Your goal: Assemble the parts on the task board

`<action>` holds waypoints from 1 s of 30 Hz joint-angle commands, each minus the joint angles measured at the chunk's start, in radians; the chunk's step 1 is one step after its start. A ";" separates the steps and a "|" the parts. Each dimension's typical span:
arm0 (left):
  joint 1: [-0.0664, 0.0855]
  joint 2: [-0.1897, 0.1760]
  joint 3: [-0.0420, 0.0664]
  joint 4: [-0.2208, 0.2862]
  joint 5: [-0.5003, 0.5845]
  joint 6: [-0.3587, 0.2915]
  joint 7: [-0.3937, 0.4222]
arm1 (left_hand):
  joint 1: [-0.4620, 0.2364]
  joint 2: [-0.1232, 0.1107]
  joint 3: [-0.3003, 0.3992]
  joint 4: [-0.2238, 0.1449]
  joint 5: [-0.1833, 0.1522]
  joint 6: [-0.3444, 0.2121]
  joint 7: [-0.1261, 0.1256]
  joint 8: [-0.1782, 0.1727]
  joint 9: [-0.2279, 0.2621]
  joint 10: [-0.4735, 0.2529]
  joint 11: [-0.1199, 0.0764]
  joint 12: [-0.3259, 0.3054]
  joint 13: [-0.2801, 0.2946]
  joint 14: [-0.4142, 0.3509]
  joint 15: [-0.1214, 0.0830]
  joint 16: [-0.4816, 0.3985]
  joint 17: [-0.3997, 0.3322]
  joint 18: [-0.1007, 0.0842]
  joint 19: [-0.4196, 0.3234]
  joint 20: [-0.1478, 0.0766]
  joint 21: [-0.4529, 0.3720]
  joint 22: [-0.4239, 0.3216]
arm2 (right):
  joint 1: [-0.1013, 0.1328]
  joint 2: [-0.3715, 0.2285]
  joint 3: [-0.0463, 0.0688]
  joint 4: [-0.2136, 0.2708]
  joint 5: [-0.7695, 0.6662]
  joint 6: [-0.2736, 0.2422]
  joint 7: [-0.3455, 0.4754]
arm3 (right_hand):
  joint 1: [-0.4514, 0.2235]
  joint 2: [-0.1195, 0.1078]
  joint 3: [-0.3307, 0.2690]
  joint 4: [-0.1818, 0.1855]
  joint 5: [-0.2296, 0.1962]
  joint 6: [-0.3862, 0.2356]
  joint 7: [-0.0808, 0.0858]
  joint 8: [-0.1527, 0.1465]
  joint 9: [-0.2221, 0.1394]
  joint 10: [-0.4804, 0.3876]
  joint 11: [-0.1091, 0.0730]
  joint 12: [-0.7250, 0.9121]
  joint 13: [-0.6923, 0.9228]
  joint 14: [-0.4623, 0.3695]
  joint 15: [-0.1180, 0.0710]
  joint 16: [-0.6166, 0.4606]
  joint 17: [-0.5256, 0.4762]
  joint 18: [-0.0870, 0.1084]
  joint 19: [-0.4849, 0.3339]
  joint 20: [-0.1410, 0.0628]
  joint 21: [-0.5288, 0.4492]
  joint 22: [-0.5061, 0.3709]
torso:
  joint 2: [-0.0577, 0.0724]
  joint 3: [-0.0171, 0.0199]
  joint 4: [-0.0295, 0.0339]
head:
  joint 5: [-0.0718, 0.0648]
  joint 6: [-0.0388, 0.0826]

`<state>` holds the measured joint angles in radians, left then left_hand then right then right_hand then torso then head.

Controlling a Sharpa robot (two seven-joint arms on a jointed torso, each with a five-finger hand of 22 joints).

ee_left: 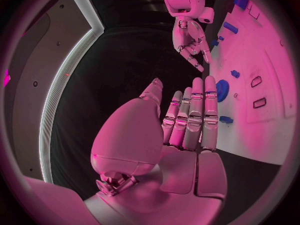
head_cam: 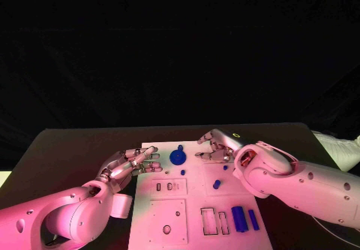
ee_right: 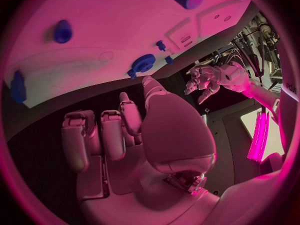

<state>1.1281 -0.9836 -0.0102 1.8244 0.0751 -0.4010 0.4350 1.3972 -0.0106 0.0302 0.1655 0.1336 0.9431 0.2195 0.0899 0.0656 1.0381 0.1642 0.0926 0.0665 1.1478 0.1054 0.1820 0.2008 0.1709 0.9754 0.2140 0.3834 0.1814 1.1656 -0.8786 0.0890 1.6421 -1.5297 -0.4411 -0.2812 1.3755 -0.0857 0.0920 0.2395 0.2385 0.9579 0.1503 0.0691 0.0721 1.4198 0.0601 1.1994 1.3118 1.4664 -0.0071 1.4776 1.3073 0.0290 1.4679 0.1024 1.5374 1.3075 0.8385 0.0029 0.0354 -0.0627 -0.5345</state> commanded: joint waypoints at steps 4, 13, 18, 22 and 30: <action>0.001 0.000 0.001 -0.001 0.001 0.023 0.005 | 0.003 0.007 0.000 -0.008 -0.006 0.000 0.004 -0.006 -0.001 0.000 0.003 -0.002 -0.001 0.001 0.005 -0.007 0.001 0.010 0.002 0.001 -0.001 -0.001 | -0.004 -0.094 0.001 -0.032 0.271 -0.033 0.266 | 0.048 -0.004 0.006 -0.034 0.013 0.009 0.001 -0.002 -0.002 -0.006 0.000 -0.014 -0.006 0.064 -0.004 0.003 0.054 -0.010 0.045 -0.001 0.002 0.189 | -0.005 0.0065 -0.0132 | -0.008 0.001; 0.001 0.007 0.000 -0.009 0.001 0.026 0.004 | 0.003 0.007 0.000 -0.008 -0.006 0.000 0.004 -0.006 -0.001 0.000 0.003 -0.002 -0.001 0.001 0.005 -0.007 0.001 0.010 0.002 0.001 -0.001 -0.001 | -0.019 -0.161 0.001 -0.114 0.395 0.004 0.344 | 0.061 -0.021 -0.002 -0.053 0.028 0.007 0.001 -0.004 -0.003 0.018 0.001 0.043 0.035 0.070 -0.004 0.016 0.085 -0.011 0.045 -0.001 0.002 0.189 | -0.010 0.0133 -0.0200 | -0.016 -0.002; 0.000 0.009 0.000 -0.012 0.001 0.027 0.004 | 0.003 0.007 0.000 -0.008 -0.006 0.000 0.004 -0.006 -0.001 0.000 0.003 -0.002 -0.001 0.001 0.005 -0.007 0.001 0.010 0.002 0.001 -0.001 -0.001 | -0.035 -0.168 0.001 -0.142 0.370 0.035 0.356 | 0.064 -0.023 -0.004 -0.059 0.026 0.010 0.001 -0.003 -0.003 0.027 0.001 0.065 0.050 0.072 -0.003 0.021 0.097 -0.012 0.048 -0.001 0.003 0.193 | -0.009 0.0131 -0.0202 | -0.016 -0.003; 0.000 0.010 0.000 -0.014 0.001 0.027 0.003 | 0.003 0.007 0.000 -0.008 -0.006 0.000 0.004 -0.006 -0.001 0.000 0.003 -0.002 -0.001 0.001 0.005 -0.007 0.001 0.010 0.002 0.001 -0.001 -0.001 | -0.045 -0.163 0.001 -0.156 0.351 0.043 0.358 | 0.071 -0.020 -0.004 -0.067 0.015 0.013 0.001 -0.002 -0.002 0.030 0.001 0.075 0.058 0.073 -0.003 0.023 0.101 -0.012 0.050 0.000 0.004 0.196 | -0.009 0.0118 -0.0179 | -0.016 -0.005; 0.000 0.012 0.000 -0.017 0.001 0.028 0.003 | 0.003 0.007 0.000 -0.008 -0.006 0.000 0.004 -0.006 -0.001 0.000 0.003 -0.002 -0.001 0.001 0.005 -0.007 0.001 0.010 0.002 0.001 -0.001 -0.001 | -0.051 -0.153 0.001 -0.169 0.339 0.059 0.363 | 0.075 -0.014 -0.003 -0.074 0.008 0.022 0.001 0.001 -0.001 0.038 0.001 0.095 0.072 0.074 -0.003 0.027 0.109 -0.013 0.054 0.000 0.007 0.201 | -0.009 0.0093 -0.0167 | -0.016 -0.011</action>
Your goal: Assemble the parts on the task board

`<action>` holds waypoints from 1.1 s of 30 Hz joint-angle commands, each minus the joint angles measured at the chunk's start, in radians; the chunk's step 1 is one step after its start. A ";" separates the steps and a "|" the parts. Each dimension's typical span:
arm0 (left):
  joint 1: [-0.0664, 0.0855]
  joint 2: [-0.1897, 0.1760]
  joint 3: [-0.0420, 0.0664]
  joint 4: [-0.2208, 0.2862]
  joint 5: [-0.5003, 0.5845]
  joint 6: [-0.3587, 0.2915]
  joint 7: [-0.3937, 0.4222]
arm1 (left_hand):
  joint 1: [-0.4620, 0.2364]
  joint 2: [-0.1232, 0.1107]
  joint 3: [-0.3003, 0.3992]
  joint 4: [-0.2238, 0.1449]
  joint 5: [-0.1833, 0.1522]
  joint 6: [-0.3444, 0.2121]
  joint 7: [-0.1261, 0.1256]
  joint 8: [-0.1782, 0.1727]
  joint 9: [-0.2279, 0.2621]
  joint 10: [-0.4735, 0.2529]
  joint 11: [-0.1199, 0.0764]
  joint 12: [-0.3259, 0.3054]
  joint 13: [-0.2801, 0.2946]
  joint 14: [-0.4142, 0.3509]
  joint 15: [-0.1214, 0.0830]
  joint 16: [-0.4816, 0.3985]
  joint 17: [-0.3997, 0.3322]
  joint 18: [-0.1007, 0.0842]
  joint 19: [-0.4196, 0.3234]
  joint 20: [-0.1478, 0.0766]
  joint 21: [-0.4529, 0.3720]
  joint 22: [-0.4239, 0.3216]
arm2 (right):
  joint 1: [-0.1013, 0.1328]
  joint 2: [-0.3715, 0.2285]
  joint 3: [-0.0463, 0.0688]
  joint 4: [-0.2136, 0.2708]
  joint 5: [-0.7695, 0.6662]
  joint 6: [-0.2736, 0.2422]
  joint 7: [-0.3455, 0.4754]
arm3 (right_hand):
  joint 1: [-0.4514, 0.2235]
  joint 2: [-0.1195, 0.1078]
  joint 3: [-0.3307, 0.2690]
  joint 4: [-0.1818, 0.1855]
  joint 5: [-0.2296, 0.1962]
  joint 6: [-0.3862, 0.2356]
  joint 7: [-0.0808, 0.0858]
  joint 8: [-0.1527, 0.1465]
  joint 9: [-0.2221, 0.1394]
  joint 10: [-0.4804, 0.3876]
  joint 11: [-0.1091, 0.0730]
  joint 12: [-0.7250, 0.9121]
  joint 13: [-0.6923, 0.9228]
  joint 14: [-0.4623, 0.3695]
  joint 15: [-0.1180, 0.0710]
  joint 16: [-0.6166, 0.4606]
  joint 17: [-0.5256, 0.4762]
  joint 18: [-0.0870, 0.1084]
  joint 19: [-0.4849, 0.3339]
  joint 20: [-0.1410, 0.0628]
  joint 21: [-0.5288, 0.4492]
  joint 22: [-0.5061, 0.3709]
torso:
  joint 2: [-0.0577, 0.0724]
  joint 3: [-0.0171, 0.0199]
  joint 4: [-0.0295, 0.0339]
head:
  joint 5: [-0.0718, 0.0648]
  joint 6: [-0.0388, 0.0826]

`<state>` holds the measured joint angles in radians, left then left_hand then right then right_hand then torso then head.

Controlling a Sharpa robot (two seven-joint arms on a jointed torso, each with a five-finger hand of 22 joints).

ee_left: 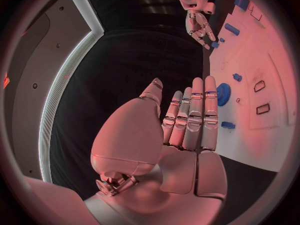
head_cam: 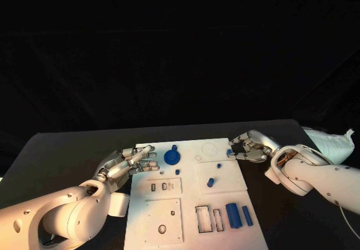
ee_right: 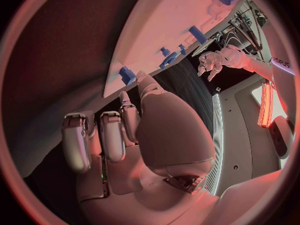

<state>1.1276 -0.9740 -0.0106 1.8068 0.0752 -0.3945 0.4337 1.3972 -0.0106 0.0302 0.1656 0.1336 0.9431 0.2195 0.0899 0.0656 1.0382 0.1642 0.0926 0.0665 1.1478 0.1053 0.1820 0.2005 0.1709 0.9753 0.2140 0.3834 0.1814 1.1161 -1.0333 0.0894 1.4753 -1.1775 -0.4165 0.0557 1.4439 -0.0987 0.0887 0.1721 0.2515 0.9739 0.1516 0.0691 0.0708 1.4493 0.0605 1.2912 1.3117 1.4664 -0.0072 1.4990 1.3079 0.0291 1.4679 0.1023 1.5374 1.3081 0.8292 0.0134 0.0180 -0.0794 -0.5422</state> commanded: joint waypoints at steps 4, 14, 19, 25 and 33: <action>0.000 0.002 0.000 -0.001 0.001 0.021 0.004 | 0.003 0.007 0.000 -0.008 -0.006 0.000 0.004 -0.006 -0.001 0.000 0.003 -0.002 -0.001 0.001 0.005 -0.007 0.001 0.010 0.002 0.001 -0.001 -0.001 | -0.003 0.004 0.001 -0.007 -0.016 0.041 0.031 | 0.011 0.004 0.001 -0.013 -0.007 0.016 -0.002 0.005 0.002 0.011 0.000 0.011 0.078 0.075 -0.003 0.008 0.114 -0.014 0.057 0.000 0.008 0.204 | 0.000 -0.0010 -0.0015 | 0.002 -0.004; 0.000 0.004 0.000 -0.002 0.001 0.021 0.003 | 0.003 0.007 0.000 -0.008 -0.006 0.000 0.004 -0.006 -0.001 0.000 0.003 -0.002 -0.001 0.001 0.005 -0.007 0.001 0.010 0.002 0.001 -0.001 -0.001 | -0.004 0.029 0.001 -0.035 -0.023 0.041 0.024 | 0.038 0.048 0.036 -0.038 -0.060 0.050 -0.005 0.008 0.002 0.016 -0.004 0.026 0.090 0.076 -0.006 0.012 0.123 -0.016 0.061 -0.002 0.011 0.211 | -0.001 -0.0012 0.0015 | 0.001 -0.008; 0.000 0.004 0.000 -0.003 0.001 0.021 0.002 | 0.003 0.007 -0.001 -0.008 -0.006 0.000 0.004 -0.006 -0.001 0.000 0.003 -0.002 -0.001 0.002 0.005 -0.007 0.002 0.010 0.002 0.001 -0.001 -0.001 | -0.005 0.039 0.001 -0.047 -0.027 0.044 0.018 | 0.047 0.061 0.053 -0.049 -0.066 0.066 -0.008 0.009 0.002 0.018 -0.006 0.031 0.094 0.077 -0.008 0.013 0.126 -0.016 0.062 -0.004 0.011 0.212 | 0.000 -0.0006 0.0007 | 0.002 -0.010; 0.000 0.004 0.000 -0.003 0.001 0.021 0.001 | 0.003 0.008 -0.001 -0.010 -0.006 0.000 0.004 -0.007 0.000 0.000 0.003 -0.004 -0.001 0.003 0.005 -0.008 0.003 0.010 0.002 0.001 -0.001 -0.001 | -0.005 0.047 0.001 -0.055 -0.031 0.051 0.014 | 0.049 0.066 0.065 -0.057 -0.071 0.082 -0.012 0.012 0.003 0.020 -0.009 0.037 0.099 0.077 -0.011 0.014 0.128 -0.016 0.062 -0.006 0.012 0.212 | -0.001 -0.0008 -0.0005 | 0.004 -0.014; 0.000 0.004 0.000 -0.004 0.001 0.021 -0.001 | 0.003 0.008 -0.001 -0.010 -0.006 0.000 0.004 -0.007 0.000 0.000 0.003 -0.004 -0.001 0.003 0.005 -0.008 0.003 0.010 0.002 0.001 -0.001 -0.001 | -0.007 0.050 0.001 -0.056 -0.037 0.057 0.009 | 0.045 0.065 0.072 -0.063 -0.079 0.098 -0.017 0.013 0.004 0.021 -0.013 0.039 0.101 0.077 -0.014 0.014 0.128 -0.016 0.062 -0.008 0.011 0.212 | -0.002 -0.0010 -0.0006 | 0.004 -0.016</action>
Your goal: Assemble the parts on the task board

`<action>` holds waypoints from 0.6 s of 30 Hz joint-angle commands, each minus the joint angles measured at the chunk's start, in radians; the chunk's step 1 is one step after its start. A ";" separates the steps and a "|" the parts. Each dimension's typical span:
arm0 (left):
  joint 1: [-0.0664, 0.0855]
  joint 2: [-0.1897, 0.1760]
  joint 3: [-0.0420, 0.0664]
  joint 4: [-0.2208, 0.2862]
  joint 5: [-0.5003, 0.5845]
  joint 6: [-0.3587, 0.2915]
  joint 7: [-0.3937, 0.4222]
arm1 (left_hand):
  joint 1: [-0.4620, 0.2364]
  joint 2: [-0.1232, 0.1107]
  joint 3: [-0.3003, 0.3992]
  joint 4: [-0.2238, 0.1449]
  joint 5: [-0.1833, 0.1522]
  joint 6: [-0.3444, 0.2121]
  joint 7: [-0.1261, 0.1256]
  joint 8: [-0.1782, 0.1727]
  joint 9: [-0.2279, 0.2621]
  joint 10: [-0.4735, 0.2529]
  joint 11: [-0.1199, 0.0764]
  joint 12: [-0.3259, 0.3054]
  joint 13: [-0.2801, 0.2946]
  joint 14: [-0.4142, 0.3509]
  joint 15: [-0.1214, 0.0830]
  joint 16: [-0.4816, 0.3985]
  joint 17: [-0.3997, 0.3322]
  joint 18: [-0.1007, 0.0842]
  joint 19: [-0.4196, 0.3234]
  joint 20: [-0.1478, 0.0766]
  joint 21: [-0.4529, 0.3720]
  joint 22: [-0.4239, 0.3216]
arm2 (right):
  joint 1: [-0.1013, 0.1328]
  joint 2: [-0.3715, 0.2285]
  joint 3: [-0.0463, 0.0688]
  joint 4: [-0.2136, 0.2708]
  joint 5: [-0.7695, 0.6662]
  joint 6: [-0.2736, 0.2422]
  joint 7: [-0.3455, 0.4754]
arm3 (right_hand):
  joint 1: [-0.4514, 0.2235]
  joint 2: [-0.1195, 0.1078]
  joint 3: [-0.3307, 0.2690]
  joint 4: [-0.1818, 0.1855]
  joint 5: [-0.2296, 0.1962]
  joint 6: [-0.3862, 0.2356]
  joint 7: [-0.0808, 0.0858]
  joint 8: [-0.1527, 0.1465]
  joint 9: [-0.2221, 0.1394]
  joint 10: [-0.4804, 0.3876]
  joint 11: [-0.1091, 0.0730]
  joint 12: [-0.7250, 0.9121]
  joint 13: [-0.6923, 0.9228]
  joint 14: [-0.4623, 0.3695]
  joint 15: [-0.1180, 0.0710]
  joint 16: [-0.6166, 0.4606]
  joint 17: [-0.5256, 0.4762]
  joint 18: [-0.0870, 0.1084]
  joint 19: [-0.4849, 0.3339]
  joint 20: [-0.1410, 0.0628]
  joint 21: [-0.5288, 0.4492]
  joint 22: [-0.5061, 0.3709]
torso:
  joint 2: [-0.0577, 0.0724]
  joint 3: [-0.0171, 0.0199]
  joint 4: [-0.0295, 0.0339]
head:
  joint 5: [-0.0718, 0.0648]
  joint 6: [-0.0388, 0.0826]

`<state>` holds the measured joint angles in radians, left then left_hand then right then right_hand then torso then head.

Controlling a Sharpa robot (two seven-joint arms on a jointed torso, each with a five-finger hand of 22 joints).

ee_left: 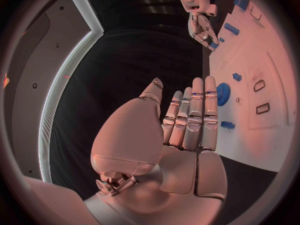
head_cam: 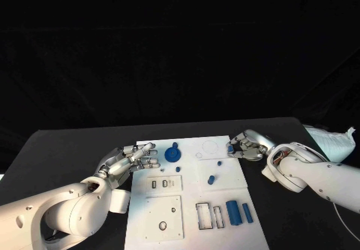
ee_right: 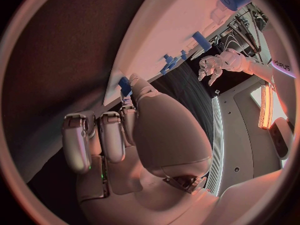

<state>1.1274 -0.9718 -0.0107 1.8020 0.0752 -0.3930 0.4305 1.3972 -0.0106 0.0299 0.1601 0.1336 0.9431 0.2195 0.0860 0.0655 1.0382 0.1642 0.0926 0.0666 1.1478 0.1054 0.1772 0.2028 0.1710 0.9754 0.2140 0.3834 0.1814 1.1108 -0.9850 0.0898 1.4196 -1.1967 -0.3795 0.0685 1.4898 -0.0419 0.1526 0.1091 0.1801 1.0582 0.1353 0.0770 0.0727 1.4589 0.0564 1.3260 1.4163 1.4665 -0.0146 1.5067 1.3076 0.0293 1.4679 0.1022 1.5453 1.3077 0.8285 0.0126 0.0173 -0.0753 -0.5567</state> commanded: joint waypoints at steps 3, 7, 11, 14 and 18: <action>0.001 0.002 0.000 0.001 0.001 0.019 0.002 | 0.003 0.008 -0.001 -0.004 -0.006 0.000 0.004 -0.003 0.000 0.000 0.003 -0.004 -0.001 0.003 0.005 -0.003 0.001 0.010 0.002 0.001 -0.001 -0.001 | -0.001 0.001 0.000 -0.001 -0.019 0.019 -0.007 | -0.003 0.009 0.010 -0.001 -0.010 0.019 -0.002 0.006 0.002 0.012 -0.010 0.005 -0.003 0.077 -0.007 0.007 0.130 -0.016 0.062 -0.009 0.004 0.213 | -0.001 -0.0003 0.0005 | -0.002 -0.001; 0.001 0.001 0.000 0.001 0.001 0.019 0.002 | 0.003 0.008 -0.001 -0.004 -0.006 0.000 0.004 -0.003 0.000 0.000 0.003 -0.004 -0.001 0.003 0.005 -0.003 0.001 0.010 0.002 0.001 -0.001 -0.001 | -0.002 0.001 0.000 -0.002 -0.021 0.019 -0.012 | -0.005 0.009 0.011 -0.002 -0.011 0.022 -0.004 0.007 0.002 0.013 -0.011 0.005 -0.002 0.077 -0.008 0.007 0.130 -0.016 0.062 -0.010 0.003 0.212 | -0.001 -0.0002 0.0003 | -0.003 -0.001; 0.001 0.001 0.000 0.001 0.001 0.019 0.002 | 0.003 0.008 -0.001 -0.004 -0.006 0.000 0.004 -0.003 0.000 0.000 0.003 -0.004 -0.001 0.003 0.005 -0.003 0.001 0.010 0.002 0.001 -0.001 -0.001 | -0.002 0.002 0.000 -0.003 -0.025 0.020 -0.017 | -0.007 0.009 0.013 -0.003 -0.012 0.026 -0.005 0.007 0.003 0.013 -0.012 0.007 -0.001 0.077 -0.009 0.007 0.129 -0.016 0.062 -0.011 0.004 0.213 | -0.001 -0.0002 0.0003 | -0.003 -0.002; 0.001 0.001 0.000 0.001 0.001 0.019 0.002 | 0.003 0.008 -0.001 -0.004 -0.006 0.000 0.004 -0.003 0.000 0.000 0.003 -0.004 -0.001 0.003 0.005 -0.003 0.001 0.010 0.002 0.001 -0.001 -0.001 | -0.002 0.003 0.000 -0.003 -0.031 0.021 -0.022 | -0.009 0.009 0.014 -0.004 -0.013 0.030 -0.007 0.008 0.003 0.014 -0.014 0.008 0.000 0.077 -0.010 0.006 0.129 -0.016 0.062 -0.012 0.003 0.212 | -0.001 0.0002 0.0006 | -0.003 -0.003; 0.001 0.001 0.000 0.001 0.001 0.018 0.001 | 0.003 0.008 -0.001 -0.004 -0.006 0.000 0.004 -0.003 0.000 0.000 0.003 -0.004 -0.001 0.003 0.005 -0.003 0.001 0.010 0.002 0.001 -0.001 -0.001 | -0.003 0.004 0.000 -0.003 -0.035 0.016 -0.027 | -0.013 0.013 0.019 -0.006 -0.013 0.044 -0.012 0.011 0.004 0.015 -0.018 0.009 0.001 0.077 -0.013 0.006 0.129 -0.016 0.062 -0.014 0.003 0.213 | -0.001 0.0002 0.0008 | -0.003 -0.004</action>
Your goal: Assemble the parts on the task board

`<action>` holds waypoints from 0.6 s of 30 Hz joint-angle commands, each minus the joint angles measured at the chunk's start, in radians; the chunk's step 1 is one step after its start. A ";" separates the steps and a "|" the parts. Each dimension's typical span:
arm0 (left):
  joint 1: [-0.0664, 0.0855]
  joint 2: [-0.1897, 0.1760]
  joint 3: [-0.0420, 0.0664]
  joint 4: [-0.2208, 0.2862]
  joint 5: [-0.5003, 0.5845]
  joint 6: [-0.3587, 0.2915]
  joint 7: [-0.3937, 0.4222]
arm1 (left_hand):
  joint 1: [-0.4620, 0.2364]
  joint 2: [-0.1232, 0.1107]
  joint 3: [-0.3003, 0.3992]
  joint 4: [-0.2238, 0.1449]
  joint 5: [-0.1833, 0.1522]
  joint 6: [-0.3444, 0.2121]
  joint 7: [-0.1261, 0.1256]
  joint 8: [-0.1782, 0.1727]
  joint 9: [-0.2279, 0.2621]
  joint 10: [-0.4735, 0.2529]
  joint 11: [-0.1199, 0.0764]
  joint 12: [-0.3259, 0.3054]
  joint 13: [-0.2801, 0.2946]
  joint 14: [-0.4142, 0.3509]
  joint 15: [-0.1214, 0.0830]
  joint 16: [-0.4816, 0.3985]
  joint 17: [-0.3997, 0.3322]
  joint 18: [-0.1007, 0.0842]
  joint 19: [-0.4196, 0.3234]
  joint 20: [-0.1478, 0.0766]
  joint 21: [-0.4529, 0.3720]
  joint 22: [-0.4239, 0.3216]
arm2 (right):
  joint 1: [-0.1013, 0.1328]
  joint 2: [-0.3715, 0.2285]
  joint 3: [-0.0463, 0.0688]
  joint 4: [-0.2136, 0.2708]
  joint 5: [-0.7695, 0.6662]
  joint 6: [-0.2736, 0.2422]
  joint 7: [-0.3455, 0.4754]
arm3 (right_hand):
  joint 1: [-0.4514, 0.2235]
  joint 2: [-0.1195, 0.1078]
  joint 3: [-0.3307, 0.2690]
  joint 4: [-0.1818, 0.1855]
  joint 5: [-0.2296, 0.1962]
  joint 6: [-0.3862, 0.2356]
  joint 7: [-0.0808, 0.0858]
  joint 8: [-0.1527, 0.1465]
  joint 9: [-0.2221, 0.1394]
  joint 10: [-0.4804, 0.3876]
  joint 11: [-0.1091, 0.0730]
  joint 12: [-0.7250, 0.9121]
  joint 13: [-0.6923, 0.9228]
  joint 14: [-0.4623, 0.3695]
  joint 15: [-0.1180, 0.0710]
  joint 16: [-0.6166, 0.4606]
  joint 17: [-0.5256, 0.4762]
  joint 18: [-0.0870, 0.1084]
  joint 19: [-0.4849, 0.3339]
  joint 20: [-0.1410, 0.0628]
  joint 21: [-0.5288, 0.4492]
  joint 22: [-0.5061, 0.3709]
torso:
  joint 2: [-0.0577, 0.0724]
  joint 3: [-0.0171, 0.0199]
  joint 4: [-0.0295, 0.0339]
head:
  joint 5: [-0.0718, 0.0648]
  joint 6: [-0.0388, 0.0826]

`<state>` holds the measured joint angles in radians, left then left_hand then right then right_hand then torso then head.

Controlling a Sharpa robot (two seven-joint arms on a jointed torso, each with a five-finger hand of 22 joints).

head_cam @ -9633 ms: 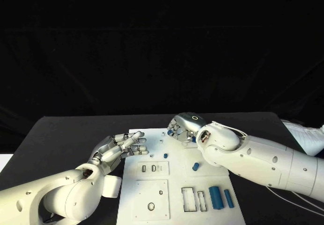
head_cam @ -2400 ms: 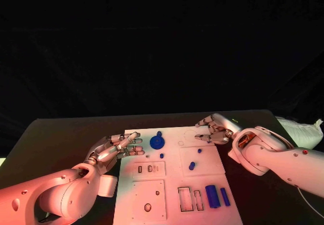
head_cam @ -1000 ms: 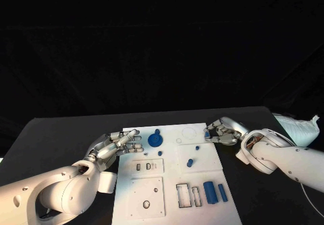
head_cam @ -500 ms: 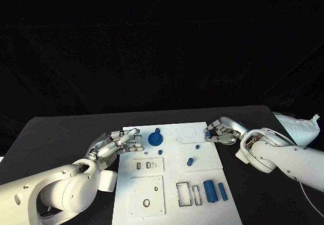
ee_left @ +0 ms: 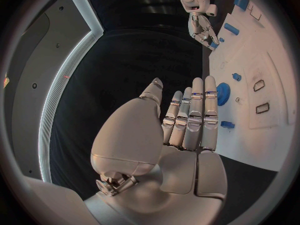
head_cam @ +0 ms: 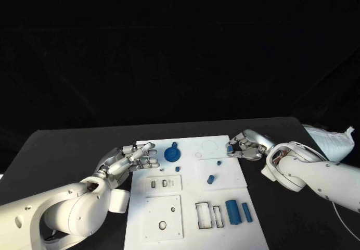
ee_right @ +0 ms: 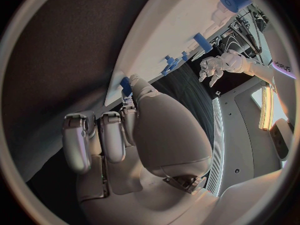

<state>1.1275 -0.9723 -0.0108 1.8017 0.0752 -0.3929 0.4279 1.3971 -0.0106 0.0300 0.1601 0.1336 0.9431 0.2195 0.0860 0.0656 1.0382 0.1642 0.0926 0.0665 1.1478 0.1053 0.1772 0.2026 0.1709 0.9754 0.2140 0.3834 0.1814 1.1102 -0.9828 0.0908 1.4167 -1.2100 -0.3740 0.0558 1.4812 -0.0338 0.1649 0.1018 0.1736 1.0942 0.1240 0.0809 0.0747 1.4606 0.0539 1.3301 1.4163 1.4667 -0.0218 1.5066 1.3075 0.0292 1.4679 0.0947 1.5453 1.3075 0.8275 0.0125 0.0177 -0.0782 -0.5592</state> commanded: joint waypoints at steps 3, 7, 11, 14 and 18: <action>0.001 0.001 0.000 0.001 0.001 0.018 0.004 | 0.003 0.008 -0.001 -0.004 -0.006 0.000 0.004 -0.003 0.000 0.000 0.003 -0.004 -0.001 0.003 0.005 -0.003 0.001 0.010 0.002 0.001 -0.001 -0.001 | -0.002 0.003 -0.001 -0.001 -0.023 0.001 -0.018 | -0.006 0.014 0.015 -0.002 -0.008 0.023 -0.007 0.012 0.005 0.014 -0.020 0.005 0.001 0.076 -0.009 0.005 0.128 -0.016 0.062 -0.009 0.003 0.212 | -0.001 0.0003 0.0002 | 0.000 -0.002; 0.001 0.001 0.000 0.000 0.001 0.018 0.004 | 0.003 0.008 -0.001 -0.004 -0.006 0.000 0.004 -0.003 0.000 0.000 0.003 -0.004 -0.001 0.003 0.005 -0.003 0.001 0.010 0.002 0.001 -0.001 -0.001 | -0.002 0.004 -0.001 0.006 -0.022 -0.018 -0.021 | -0.006 0.029 0.029 -0.009 -0.020 0.042 -0.015 0.019 0.008 0.015 -0.028 0.006 0.003 0.076 -0.016 0.005 0.128 -0.016 0.063 -0.015 0.004 0.213 | 0.000 0.0007 0.0007 | 0.001 -0.002; 0.001 0.002 0.000 -0.003 0.001 0.018 0.004 | 0.003 0.008 -0.001 -0.004 -0.006 0.000 0.004 -0.003 0.000 0.000 0.003 -0.004 -0.001 0.003 0.005 -0.003 0.001 0.010 0.002 0.001 -0.001 -0.001 | -0.001 0.003 0.000 0.038 -0.015 -0.044 -0.030 | -0.007 0.039 0.041 -0.015 -0.035 0.052 -0.021 0.022 0.011 0.016 -0.032 0.005 0.002 0.076 -0.020 0.004 0.128 -0.016 0.062 -0.019 0.003 0.213 | -0.002 0.0003 0.0007 | 0.004 -0.003; 0.001 0.004 0.000 -0.007 0.001 0.017 0.004 | 0.003 0.008 -0.001 -0.005 -0.006 0.000 0.004 -0.003 0.000 0.000 0.003 -0.004 -0.001 0.003 0.005 -0.004 0.001 0.010 0.002 0.001 -0.001 -0.001 | 0.004 0.004 0.001 0.074 -0.013 -0.061 -0.044 | -0.009 0.042 0.045 -0.018 -0.041 0.056 -0.023 0.023 0.012 0.016 -0.034 0.003 0.002 0.076 -0.022 0.004 0.128 -0.016 0.062 -0.021 0.003 0.213 | -0.003 -0.0001 0.0005 | 0.004 -0.001; 0.000 0.008 0.000 -0.016 0.001 0.018 0.005 | 0.004 0.009 0.000 -0.007 -0.006 0.001 0.003 -0.004 0.000 0.000 0.003 -0.005 -0.001 0.003 0.005 -0.005 0.003 0.010 0.002 0.001 -0.001 -0.002 | 0.015 0.011 0.002 0.126 -0.015 -0.076 -0.066 | -0.011 0.044 0.047 -0.019 -0.044 0.057 -0.023 0.023 0.013 0.016 -0.035 0.003 0.001 0.076 -0.023 0.004 0.129 -0.016 0.062 -0.022 0.003 0.213 | -0.007 -0.0025 0.0024 | 0.005 -0.004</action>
<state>1.1274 -0.9672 -0.0109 1.7866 0.0752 -0.3929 0.4269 1.3972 -0.0106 0.0300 0.1602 0.1336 0.9431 0.2195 0.0861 0.0656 1.0381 0.1642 0.0926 0.0665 1.1478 0.1053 0.1772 0.2044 0.1710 0.9754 0.2140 0.3834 0.1814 1.1232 -0.9752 0.0922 1.5297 -1.2159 -0.4195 0.0196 1.4608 -0.0126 0.2087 0.0826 0.1328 1.1236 0.1196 0.0970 0.0771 1.4566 0.0353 1.3334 1.4161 1.4680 -0.0381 1.5066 1.3074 0.0294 1.4679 0.0804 1.5453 1.3074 0.8236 0.0122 0.0189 -0.0738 -0.5619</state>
